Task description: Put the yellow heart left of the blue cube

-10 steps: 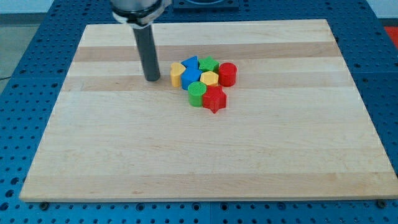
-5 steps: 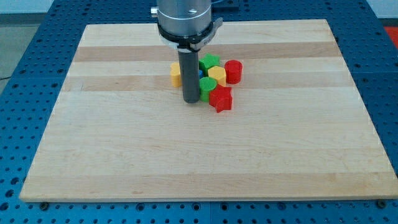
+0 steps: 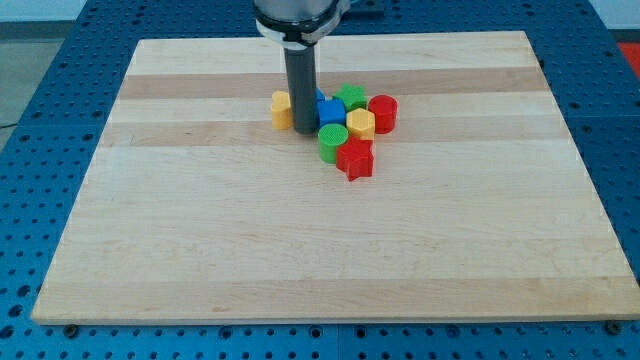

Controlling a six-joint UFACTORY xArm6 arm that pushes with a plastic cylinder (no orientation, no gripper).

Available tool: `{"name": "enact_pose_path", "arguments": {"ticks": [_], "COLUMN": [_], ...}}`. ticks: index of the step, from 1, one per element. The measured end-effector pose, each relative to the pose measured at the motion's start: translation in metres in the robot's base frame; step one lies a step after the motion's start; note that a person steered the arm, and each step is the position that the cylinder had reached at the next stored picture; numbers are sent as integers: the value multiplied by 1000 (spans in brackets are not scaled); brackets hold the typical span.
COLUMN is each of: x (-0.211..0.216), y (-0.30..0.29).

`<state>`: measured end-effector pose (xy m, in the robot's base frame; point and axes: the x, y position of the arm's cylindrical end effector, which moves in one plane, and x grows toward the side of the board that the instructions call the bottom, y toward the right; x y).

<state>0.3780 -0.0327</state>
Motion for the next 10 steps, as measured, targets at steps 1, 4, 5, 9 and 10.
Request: {"name": "enact_pose_path", "arguments": {"ticks": [1, 4, 5, 9, 10], "x": [0, -47, -72, -42, -36], "y": [-18, -130, -118, -52, -37]}}
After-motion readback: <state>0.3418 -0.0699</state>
